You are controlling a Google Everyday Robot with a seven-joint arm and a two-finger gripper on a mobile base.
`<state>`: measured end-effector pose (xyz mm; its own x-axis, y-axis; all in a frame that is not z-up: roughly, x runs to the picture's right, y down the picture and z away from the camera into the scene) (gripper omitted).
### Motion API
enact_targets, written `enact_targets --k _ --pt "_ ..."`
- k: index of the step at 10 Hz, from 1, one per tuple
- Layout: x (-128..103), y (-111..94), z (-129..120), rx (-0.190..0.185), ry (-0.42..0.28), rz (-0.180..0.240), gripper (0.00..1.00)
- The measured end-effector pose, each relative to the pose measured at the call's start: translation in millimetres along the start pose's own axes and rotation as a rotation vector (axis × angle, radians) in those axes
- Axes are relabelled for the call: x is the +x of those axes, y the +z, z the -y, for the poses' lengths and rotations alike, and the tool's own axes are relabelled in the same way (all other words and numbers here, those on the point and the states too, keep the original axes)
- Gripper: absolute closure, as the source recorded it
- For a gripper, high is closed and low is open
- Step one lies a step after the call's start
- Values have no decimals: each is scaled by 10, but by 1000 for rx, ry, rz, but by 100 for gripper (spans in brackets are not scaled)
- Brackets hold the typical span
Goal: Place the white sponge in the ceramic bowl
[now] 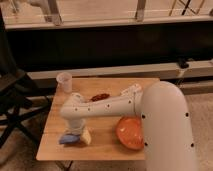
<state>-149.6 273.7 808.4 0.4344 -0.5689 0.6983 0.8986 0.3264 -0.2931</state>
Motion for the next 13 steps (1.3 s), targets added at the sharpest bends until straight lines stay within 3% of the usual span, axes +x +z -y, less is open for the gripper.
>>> enact_targets --k 13 --pt "10 2 58 -19 -6 35 20"
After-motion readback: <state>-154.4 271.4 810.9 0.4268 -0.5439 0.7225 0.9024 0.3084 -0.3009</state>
